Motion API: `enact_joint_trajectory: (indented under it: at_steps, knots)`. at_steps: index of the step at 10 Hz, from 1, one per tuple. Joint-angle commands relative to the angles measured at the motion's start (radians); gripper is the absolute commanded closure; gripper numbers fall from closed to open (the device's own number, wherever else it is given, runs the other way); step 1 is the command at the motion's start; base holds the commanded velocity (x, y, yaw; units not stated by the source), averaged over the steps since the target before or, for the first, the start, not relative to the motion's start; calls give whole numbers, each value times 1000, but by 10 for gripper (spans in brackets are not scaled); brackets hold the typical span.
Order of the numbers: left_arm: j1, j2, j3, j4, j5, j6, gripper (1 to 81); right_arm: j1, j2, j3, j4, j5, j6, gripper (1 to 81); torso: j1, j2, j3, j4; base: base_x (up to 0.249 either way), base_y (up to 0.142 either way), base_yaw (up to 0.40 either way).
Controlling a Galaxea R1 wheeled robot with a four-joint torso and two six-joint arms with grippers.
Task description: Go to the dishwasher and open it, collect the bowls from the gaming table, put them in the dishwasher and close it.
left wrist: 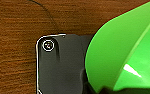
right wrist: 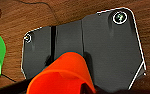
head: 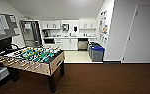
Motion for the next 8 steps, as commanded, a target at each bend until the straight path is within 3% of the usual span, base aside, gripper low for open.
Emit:
enact_joint_trajectory:
  at_steps: [1, 8]
  knots:
    - [-61, -9, 3, 8, 47, 7, 811, 52, 4, 4, -15, -33, -4, 811, 0, 0, 0, 0, 159, 0, 0]
    - [-61, -11, 3, 3, 46, 7, 811, 52, 4, 4, -15, -33, -4, 811, 1, 1, 0, 0, 158, 0, 0]
